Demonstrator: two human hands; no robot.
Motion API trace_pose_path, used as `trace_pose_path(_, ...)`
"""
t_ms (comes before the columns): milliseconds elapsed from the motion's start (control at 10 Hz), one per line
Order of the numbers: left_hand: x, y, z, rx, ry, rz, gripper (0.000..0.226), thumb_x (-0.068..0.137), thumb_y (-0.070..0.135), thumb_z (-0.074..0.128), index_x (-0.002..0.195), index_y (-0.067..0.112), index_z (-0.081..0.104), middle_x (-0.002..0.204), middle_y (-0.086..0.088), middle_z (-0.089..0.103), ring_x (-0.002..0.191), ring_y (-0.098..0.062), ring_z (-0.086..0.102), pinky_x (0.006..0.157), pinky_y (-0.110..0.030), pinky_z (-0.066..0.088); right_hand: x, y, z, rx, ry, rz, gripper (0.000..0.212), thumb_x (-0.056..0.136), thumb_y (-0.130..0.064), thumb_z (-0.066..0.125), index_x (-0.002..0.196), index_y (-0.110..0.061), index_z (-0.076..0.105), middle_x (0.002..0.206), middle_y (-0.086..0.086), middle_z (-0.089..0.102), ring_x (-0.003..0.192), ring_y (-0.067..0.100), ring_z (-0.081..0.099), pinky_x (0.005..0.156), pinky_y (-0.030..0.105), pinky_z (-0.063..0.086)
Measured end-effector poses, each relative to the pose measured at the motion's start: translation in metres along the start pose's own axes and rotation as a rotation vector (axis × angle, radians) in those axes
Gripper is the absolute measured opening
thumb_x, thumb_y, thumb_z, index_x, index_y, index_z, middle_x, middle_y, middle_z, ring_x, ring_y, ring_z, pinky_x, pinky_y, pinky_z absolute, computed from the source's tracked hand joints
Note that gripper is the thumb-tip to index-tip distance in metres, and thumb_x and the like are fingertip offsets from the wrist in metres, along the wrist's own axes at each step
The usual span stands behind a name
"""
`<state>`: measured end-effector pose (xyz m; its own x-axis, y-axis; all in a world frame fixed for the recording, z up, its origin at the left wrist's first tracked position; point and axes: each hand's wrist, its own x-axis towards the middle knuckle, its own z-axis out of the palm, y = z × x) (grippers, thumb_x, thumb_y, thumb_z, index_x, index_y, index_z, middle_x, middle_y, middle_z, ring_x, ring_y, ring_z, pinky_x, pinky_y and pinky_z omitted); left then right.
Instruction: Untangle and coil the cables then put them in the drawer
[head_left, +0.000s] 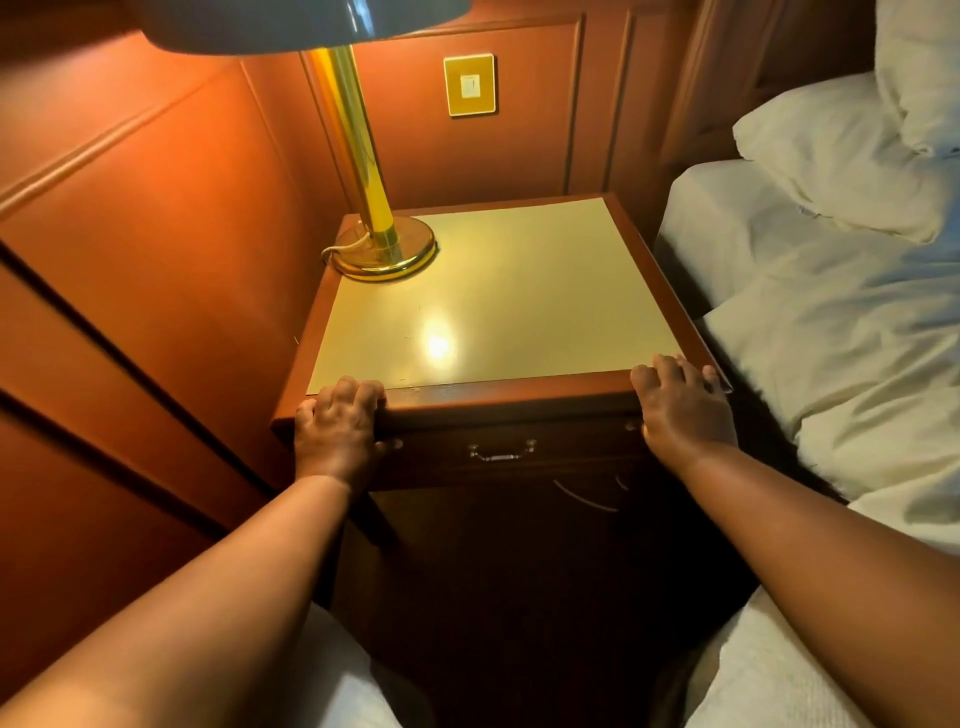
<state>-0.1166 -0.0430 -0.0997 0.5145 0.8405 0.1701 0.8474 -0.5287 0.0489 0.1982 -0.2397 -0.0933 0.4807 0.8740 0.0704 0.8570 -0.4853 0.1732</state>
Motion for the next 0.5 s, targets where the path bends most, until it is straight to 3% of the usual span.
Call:
trace_pose_path(200,0.008,0.001,0.000,0.077,-0.032,0.013,0.055,0.082,0.052,0.069,0.124,0.028,0.045,0.126,-0.003,0.044,0.118,-0.027,0.042,0.095,-0.041,0.033,0.005,-0.003,0.005,-0.138,0.027,0.020,0.050,0.087,-0.026,0.066,0.128,-0.018,0.038,0.123,0.012,0.046,0.118,0.030,0.047,0.105,0.050,0.041)
trace_pose_path(400,0.013,0.013,-0.019,0.002,-0.095,-0.012,0.052,0.076,0.045,0.078,0.113,0.028,0.047,0.119,-0.001,0.045,0.115,-0.026,0.045,0.095,-0.043,0.039,0.006,-0.009,-0.014,-0.046,-0.062,0.018,0.060,0.088,-0.032,0.066,0.135,-0.019,0.032,0.135,0.011,0.042,0.127,0.030,0.042,0.110,0.049,0.037)
trace_pose_path(500,-0.006,0.005,-0.026,-0.148,-0.125,0.008,0.064,0.073,0.053,0.078,0.125,0.032,0.049,0.134,0.002,0.046,0.127,-0.024,0.043,0.104,-0.045,0.037,-0.009,0.006,-0.021,0.168,-0.137,-0.003,0.073,0.088,-0.045,0.065,0.147,-0.022,0.027,0.155,0.007,0.028,0.145,0.027,0.024,0.119,0.049,0.022)
